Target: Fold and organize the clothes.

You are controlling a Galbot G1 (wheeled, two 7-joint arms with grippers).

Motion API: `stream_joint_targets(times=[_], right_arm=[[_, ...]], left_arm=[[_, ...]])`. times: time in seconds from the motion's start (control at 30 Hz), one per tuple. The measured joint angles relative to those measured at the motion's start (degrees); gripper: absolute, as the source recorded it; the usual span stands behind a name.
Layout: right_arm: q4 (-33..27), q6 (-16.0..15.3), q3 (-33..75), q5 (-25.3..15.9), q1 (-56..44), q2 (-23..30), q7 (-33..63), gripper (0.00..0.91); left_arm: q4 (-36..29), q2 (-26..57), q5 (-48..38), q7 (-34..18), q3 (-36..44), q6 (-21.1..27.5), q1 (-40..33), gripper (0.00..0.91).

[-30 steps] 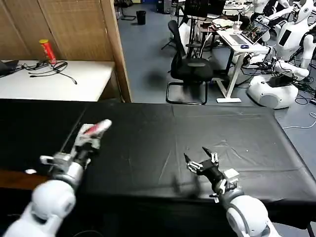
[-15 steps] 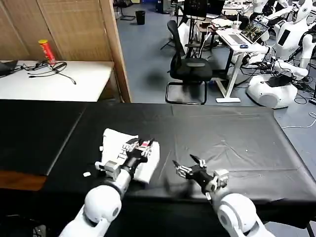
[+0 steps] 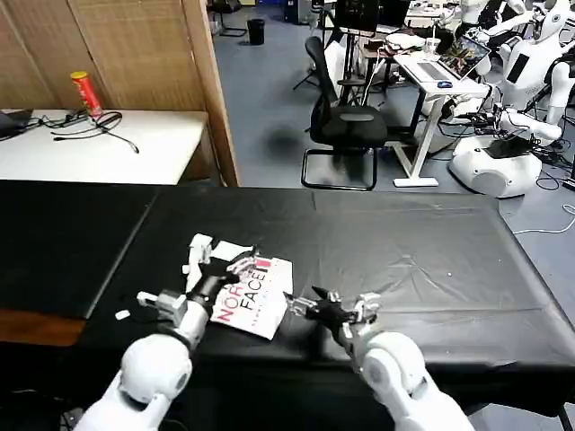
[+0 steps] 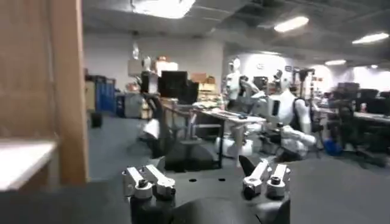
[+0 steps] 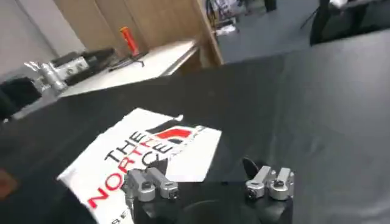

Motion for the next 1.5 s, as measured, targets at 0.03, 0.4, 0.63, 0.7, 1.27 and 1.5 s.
stream_joint_targets(times=[0.03, 0.4, 0.63, 0.7, 1.27, 1.5], right_arm=[[-0.59, 0.01, -0.46, 0.02, 0.4, 0.54, 0.4, 0.878], [-5.56, -0.22, -3.13, 0.04, 3.02, 4.71, 2.87, 0.302], [-6.05, -0.16, -2.52, -0.25, 3.52, 5.57, 2.71, 0.068], [-5.96, -0.04, -2.13, -0.59, 3.74, 5.58, 1.8, 0.059], [-5.5, -4.51, 6.2, -12.14, 9.53, -0.24, -0.74, 0.049], [-5.91, -6.45, 12.06, -19.77, 5.63, -6.23, -0.85, 0.049]], left_arm=[[-0.06, 0.21, -0.02, -0.02, -0.49, -0.16, 0.22, 0.878], [-0.93, 1.72, -0.32, -0.04, -5.04, -0.98, 3.21, 0.878], [-1.23, 1.75, -0.23, -0.08, -6.22, -1.33, 4.44, 0.878], [-1.01, 1.62, -0.13, -0.08, -6.5, -1.56, 4.72, 0.878], [0.37, 0.61, 0.14, 0.01, -9.5, -3.01, 6.58, 0.878], [0.62, -0.23, 0.73, -0.04, -8.45, -3.08, 5.91, 0.878]])
